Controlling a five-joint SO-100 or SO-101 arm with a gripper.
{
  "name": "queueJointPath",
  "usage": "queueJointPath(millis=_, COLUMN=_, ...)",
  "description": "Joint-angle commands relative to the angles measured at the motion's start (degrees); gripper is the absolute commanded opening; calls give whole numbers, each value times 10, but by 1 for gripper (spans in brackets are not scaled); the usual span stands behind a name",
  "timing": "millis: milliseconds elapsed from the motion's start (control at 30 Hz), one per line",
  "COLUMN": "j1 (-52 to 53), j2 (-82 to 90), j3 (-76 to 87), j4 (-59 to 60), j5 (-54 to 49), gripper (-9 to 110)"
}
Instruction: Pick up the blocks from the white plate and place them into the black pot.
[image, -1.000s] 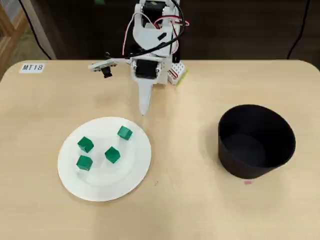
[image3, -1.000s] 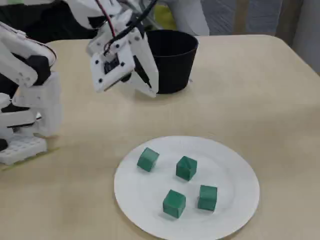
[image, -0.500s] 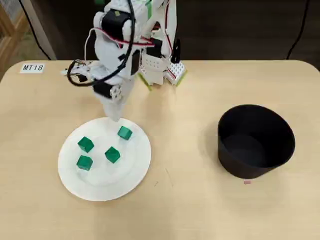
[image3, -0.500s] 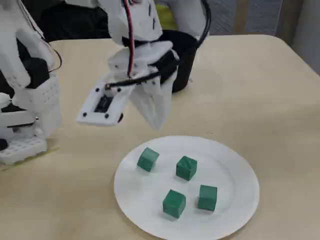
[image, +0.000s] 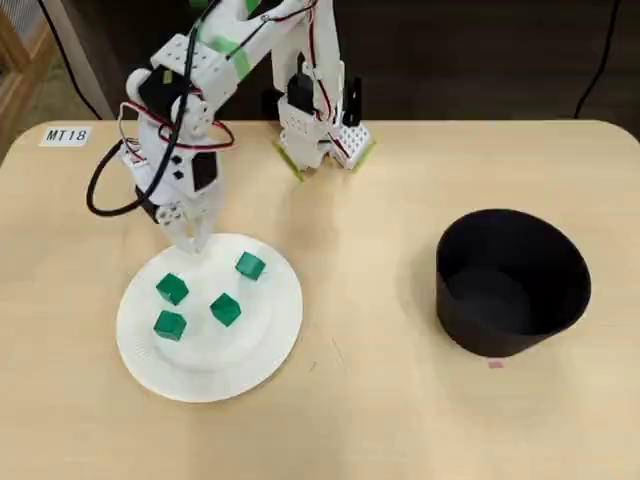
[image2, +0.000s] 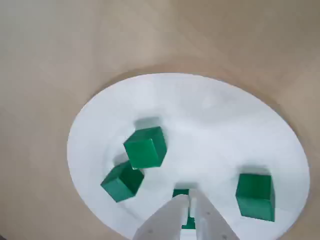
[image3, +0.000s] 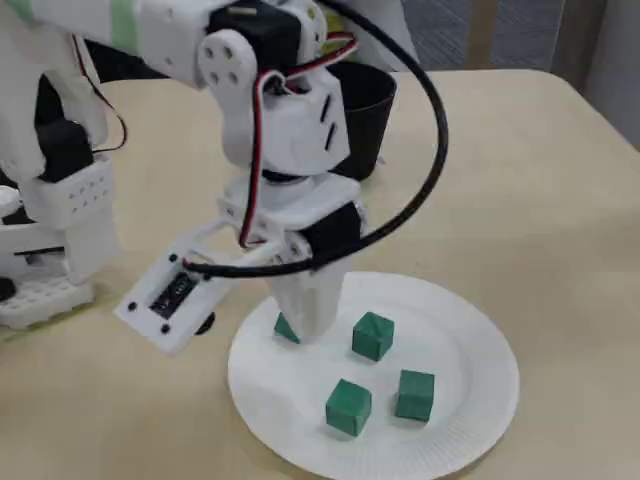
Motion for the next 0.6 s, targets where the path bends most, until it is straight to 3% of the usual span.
queueJointPath(millis=0, j1=12, j2=-15, j3=-40, j4=-2, j5=-1, gripper=-2)
queueJointPath(millis=200, j1=11, j2=-38, j3=-64, j4=10, j5=-59, gripper=24)
queueJointPath(millis=567, j1=9, j2=-92, j3=-91, j4=12, j5=-101, gripper=35)
